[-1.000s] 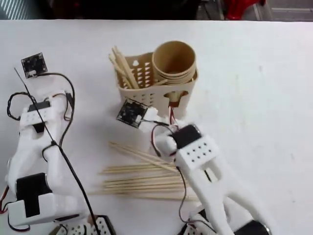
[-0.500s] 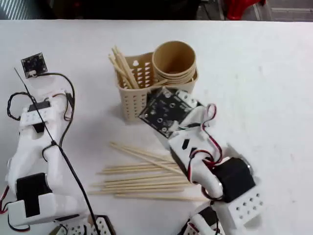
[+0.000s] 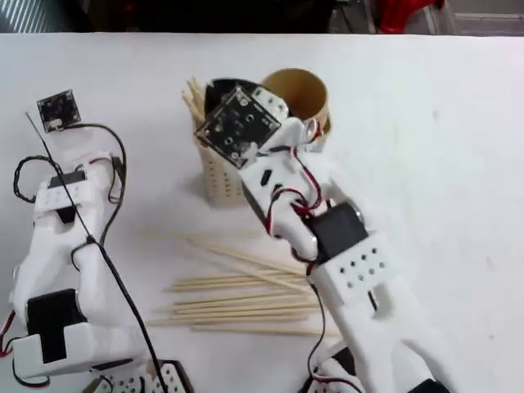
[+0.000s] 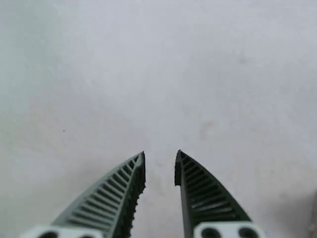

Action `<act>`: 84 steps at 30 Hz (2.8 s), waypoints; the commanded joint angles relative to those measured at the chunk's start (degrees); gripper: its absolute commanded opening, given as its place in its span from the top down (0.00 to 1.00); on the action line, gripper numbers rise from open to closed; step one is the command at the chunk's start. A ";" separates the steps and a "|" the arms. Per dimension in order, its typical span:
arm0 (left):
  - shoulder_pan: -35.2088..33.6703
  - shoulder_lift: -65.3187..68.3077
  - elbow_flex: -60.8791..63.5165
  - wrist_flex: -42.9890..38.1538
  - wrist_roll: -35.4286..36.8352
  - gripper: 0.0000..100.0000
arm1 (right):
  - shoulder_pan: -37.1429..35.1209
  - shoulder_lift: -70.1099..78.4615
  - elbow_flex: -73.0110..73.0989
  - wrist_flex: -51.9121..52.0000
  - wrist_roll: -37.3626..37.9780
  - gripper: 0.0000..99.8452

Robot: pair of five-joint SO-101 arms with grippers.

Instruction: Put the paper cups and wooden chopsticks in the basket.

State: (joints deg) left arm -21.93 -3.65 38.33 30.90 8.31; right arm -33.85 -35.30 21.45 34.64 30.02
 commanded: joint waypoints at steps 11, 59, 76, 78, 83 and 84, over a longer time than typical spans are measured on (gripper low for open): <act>1.10 -0.57 1.23 -3.08 -0.79 0.88 | -6.99 8.13 5.98 42.86 10.73 0.98; 1.10 -0.75 1.58 -3.78 -4.66 0.88 | -1.71 39.52 14.15 9.45 20.22 0.98; 1.19 -0.66 1.49 -3.87 -4.66 0.88 | -4.35 -7.87 18.46 21.49 4.48 0.98; 1.27 -0.66 1.58 -3.87 -4.75 0.88 | -4.88 -15.08 16.62 20.18 -0.44 0.98; 1.27 -0.66 1.58 -3.87 -4.75 0.88 | -4.79 -26.24 12.57 10.42 -4.57 0.98; 1.27 -0.66 1.58 -3.87 -4.75 0.88 | -4.79 -26.59 12.22 7.52 -4.57 0.98</act>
State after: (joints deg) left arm -21.41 -3.65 40.44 28.09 4.18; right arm -38.33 -57.89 37.36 49.23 26.51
